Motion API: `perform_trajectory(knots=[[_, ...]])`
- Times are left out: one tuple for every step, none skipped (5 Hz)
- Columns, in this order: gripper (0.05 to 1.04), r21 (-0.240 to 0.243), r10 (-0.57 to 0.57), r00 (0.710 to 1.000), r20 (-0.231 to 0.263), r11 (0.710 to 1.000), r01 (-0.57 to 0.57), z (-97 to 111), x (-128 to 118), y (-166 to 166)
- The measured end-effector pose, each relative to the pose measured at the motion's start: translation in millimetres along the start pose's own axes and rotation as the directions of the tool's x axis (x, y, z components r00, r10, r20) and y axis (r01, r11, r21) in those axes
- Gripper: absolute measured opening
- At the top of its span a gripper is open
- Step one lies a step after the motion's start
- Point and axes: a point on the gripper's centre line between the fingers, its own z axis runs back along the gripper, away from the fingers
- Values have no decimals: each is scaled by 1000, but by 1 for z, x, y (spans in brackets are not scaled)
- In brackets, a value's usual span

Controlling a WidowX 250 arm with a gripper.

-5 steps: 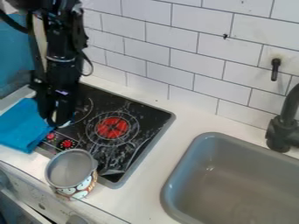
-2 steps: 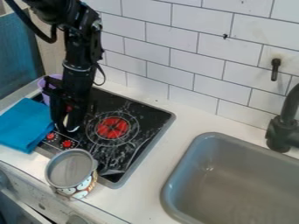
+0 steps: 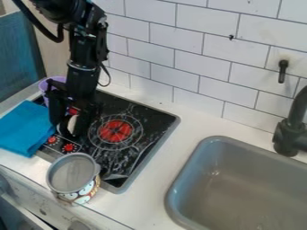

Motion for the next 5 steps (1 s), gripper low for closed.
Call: perform_trajectory(knots=[[1007,-85,58,996,64,995,-52,14,-3,8],[1003,-132,73,989,131,990,-55,27,-3,9],[1001,-147,69,983,173,988,-43,35,-11,6],[1001,-168,11,972,235,985,30,56,-28,2],[1001,-182,-68,968,241,977,113,65,-56,-8]])
